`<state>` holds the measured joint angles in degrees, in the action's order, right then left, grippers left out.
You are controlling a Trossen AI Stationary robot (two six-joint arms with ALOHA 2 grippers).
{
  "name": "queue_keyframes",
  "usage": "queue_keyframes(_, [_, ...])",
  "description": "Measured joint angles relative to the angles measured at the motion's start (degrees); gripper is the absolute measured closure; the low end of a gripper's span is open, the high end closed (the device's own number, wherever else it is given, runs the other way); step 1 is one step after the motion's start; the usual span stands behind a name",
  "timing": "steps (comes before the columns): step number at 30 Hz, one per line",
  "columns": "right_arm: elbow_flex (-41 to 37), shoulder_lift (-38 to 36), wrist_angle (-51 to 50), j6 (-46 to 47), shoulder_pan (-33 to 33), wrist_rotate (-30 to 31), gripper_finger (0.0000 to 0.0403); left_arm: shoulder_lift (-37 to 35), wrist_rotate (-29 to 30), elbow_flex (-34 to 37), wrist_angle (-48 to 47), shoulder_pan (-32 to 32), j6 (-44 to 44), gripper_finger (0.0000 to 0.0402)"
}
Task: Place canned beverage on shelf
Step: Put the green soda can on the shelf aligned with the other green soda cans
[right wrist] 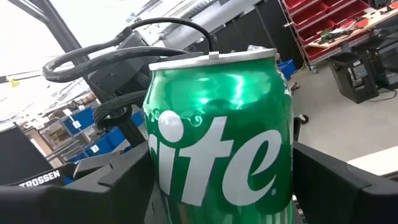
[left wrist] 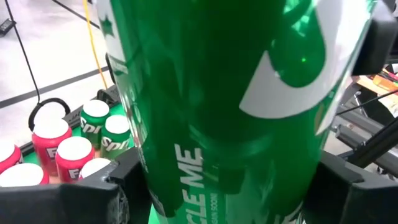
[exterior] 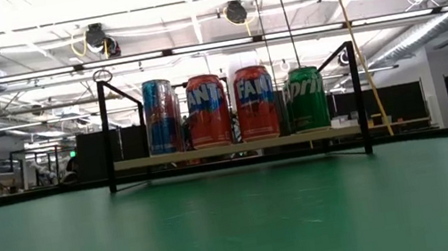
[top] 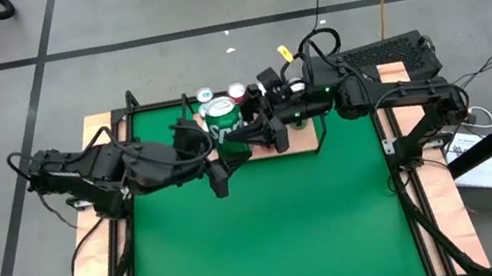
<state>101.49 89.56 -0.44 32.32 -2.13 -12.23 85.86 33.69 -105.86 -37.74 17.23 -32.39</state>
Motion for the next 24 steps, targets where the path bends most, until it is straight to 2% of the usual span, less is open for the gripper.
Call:
queue_keyframes(4, [0.0,-0.3,-1.7,-0.1,0.0,-0.4,0.0095,0.1,-0.1,0.0,-1.1,0.4,-0.2,0.0119])
queue_keyframes(8, [0.0,-1.5,-5.9,0.6,0.0,-0.3,0.0076,0.1,-0.6,0.0,-4.4,1.1,-1.1,0.0119])
queue_keyframes(11, [0.0,-3.8,-13.0,1.5,0.0,0.2,0.0059,0.1,-1.2,0.1,-11.0,1.3,-3.2,0.0119])
queue_keyframes(16, [0.5,-7.5,-23.3,1.2,-0.1,0.2,0.0050,0.8,-6.2,0.0,-21.7,1.3,-6.1,0.0119])
queue_keyframes(19, [5.5,-6.6,-33.0,-0.7,0.0,0.0,0.0049,2.4,-11.0,0.0,-25.4,0.8,-4.5,0.0119])
queue_keyframes(24, [21.3,-0.4,-53.1,-8.4,0.0,-1.0,0.0049,5.1,-22.7,0.0,-24.4,-1.0,1.4,0.0119])
